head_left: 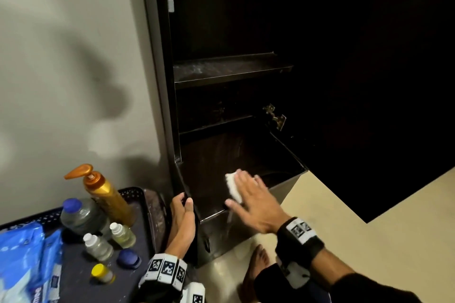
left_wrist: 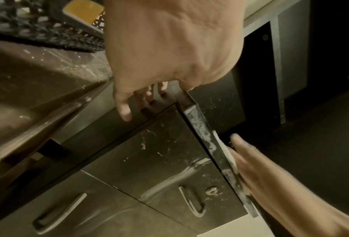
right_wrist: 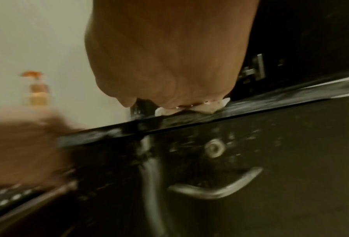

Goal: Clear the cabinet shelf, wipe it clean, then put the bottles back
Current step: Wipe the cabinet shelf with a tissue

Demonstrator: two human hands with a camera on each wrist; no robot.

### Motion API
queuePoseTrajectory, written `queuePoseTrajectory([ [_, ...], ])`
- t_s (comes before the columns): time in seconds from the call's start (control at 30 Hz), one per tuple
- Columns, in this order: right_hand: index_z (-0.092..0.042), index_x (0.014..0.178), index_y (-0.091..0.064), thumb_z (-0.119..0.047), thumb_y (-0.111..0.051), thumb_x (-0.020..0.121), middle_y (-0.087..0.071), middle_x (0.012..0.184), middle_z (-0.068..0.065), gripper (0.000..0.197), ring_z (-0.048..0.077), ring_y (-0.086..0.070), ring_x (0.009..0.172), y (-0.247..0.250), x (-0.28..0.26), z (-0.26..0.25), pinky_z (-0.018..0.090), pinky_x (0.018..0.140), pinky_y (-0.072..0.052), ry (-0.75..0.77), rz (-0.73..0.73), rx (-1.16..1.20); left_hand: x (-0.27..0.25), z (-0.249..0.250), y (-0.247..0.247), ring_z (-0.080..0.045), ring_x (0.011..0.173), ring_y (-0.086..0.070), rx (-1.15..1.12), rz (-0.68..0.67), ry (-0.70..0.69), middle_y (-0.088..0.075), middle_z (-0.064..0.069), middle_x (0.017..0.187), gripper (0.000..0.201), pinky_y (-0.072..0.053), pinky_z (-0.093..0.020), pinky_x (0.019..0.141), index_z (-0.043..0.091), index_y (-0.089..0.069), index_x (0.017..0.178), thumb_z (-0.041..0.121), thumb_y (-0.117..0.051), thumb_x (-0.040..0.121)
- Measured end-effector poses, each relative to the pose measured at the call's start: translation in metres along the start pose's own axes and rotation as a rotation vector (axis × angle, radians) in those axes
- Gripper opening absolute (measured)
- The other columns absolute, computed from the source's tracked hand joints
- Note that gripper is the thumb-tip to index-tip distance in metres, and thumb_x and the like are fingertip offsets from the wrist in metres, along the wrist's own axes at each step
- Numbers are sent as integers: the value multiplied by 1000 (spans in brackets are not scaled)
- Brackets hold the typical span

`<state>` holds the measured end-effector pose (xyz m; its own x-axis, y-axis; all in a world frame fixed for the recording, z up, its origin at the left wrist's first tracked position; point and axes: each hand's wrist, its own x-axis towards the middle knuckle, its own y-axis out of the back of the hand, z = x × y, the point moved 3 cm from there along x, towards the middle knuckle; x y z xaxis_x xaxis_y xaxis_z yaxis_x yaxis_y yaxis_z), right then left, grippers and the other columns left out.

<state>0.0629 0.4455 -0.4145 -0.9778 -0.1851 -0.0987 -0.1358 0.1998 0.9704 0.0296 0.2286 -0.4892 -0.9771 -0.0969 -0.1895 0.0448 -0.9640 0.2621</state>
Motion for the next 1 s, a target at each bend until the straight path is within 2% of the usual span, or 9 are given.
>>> queuePoseTrajectory([
  [0.13,-11,168,-6,-83,-14,95,-1,177,10,102,24,0,163,32,57,89,42,130,3,-420,-14,10,-3,6,0,-23,136,-38,81,3,-22,-37,-8,148,42,-22,-25,106,10,-33,145,25,-33,107],
  [0.2,-13,167,-14,-95,-4,81,-8,176,12,120,27,-6,162,39,98,111,46,131,-5,-514,-23,66,-7,10,1,-22,136,-37,96,-12,-31,-35,-7,149,43,-21,-23,104,10,-31,147,26,-32,107],
  [0.3,-16,168,-15,-98,-12,78,-7,176,12,121,31,-9,162,41,148,98,50,129,-11,-563,-101,103,-9,12,4,-22,138,-35,103,-31,-35,-33,-7,151,45,-22,-25,107,11,-29,148,28,-30,107],
  [0.4,-17,162,-31,-94,-25,83,-22,171,13,111,33,-24,157,45,167,47,53,124,-24,-400,-106,28,-11,12,5,-21,139,-34,86,-59,-36,-32,-8,152,46,-21,-25,108,12,-27,149,29,-29,107],
  [0.53,-11,150,-43,-74,-44,96,-38,159,14,83,31,-34,150,21,112,-53,49,124,-25,20,-117,97,-9,14,8,-24,139,-35,95,-50,-28,-36,-13,151,44,-21,-21,103,7,-31,148,23,-32,107],
  [0.67,-9,168,-5,-64,-27,107,4,176,5,85,13,9,162,-10,21,-80,36,131,8,212,-157,131,-13,16,8,-26,139,-37,131,-71,-26,-37,-14,152,45,-24,-25,107,9,-30,149,26,-31,108],
  [0.73,-14,169,1,-71,-21,104,10,175,-2,89,9,15,160,-8,-2,-53,28,127,15,139,-121,131,-14,17,9,-25,140,-36,147,-90,5,-36,-11,153,46,-24,-31,111,13,-29,150,32,-28,107],
  [0.83,-14,169,-2,-89,-2,86,4,177,4,112,16,8,163,6,-4,24,33,130,8,-133,-20,134,-17,20,9,-24,141,-36,151,-124,51,-35,-8,154,47,-25,-35,113,17,-28,149,37,-26,107],
  [1.0,-10,168,-3,-79,-13,98,6,176,10,99,26,5,163,26,33,99,41,130,4,-515,22,114,-20,28,9,-25,140,-37,121,-118,101,-37,-8,153,46,-25,-36,114,16,-29,149,36,-26,108],
])
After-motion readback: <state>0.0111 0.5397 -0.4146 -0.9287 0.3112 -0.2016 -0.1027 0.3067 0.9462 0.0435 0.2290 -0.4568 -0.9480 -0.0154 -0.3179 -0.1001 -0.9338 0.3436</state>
